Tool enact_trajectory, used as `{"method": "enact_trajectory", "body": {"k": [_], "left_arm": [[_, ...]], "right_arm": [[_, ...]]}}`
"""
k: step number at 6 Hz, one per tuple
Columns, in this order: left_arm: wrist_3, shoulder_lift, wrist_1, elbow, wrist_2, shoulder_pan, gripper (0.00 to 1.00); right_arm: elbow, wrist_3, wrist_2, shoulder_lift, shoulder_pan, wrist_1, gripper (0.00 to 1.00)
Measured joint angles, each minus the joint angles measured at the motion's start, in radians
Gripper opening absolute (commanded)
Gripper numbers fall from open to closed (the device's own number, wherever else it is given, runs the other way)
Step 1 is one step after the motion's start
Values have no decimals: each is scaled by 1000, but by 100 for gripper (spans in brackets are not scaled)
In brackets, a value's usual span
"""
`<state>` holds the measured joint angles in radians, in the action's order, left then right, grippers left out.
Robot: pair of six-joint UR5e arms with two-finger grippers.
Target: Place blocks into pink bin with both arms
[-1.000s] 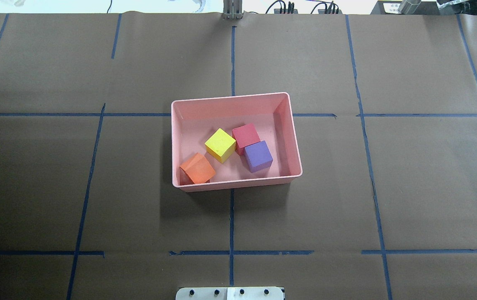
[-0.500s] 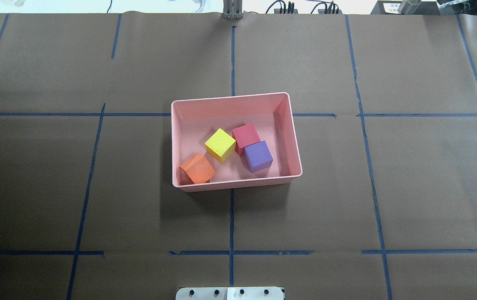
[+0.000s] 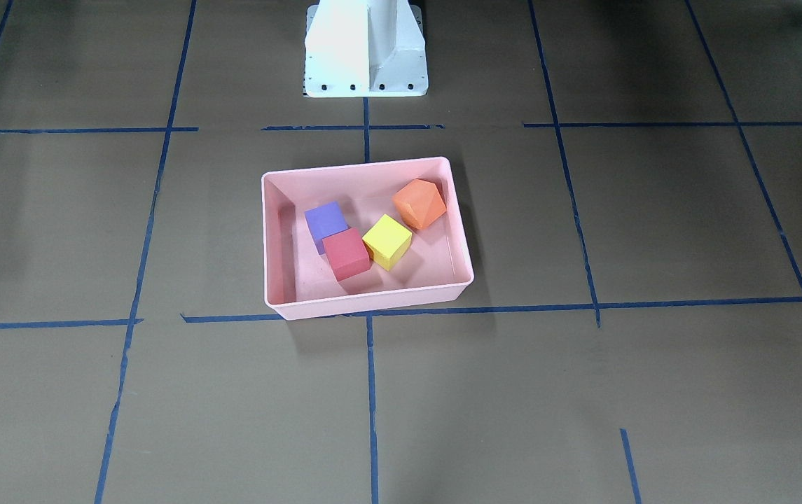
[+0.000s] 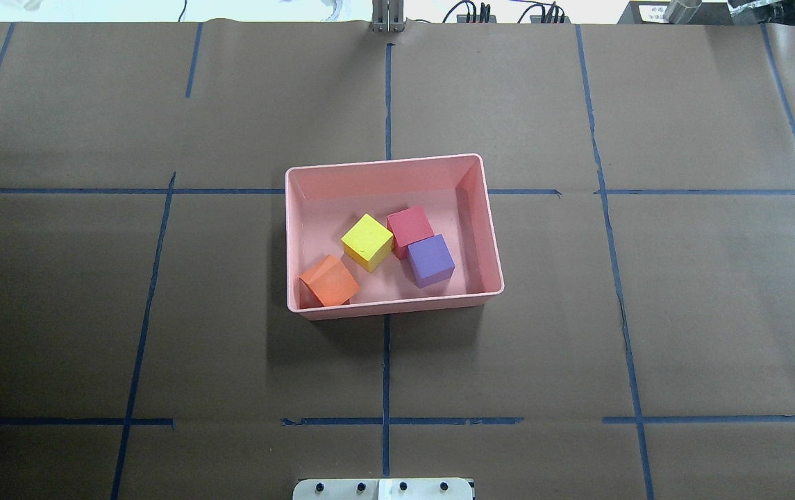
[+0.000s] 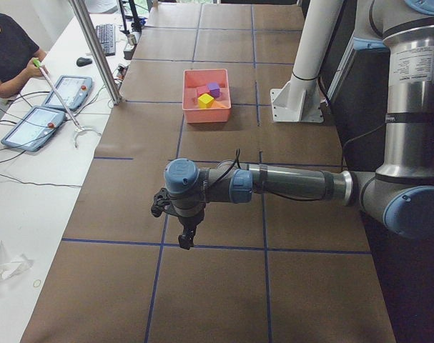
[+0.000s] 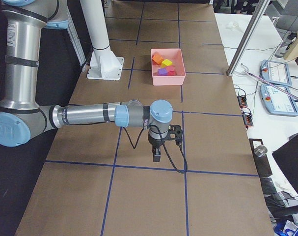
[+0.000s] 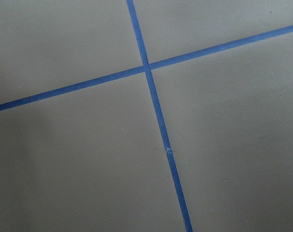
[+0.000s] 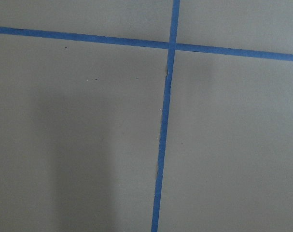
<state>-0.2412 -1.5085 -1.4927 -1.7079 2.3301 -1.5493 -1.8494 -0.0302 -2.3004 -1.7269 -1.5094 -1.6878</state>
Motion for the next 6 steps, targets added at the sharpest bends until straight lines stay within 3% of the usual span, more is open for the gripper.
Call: {"method": "enact_trajectory", "body": {"k": [3, 6], "left_arm": [[-2, -5, 23, -5, -2, 0, 100], [-3, -5, 151, -14, 3, -7, 100]], "right_arm": [[1, 4, -1, -2, 1, 5, 100], [-1, 4, -6, -3, 1, 6, 100]]}}
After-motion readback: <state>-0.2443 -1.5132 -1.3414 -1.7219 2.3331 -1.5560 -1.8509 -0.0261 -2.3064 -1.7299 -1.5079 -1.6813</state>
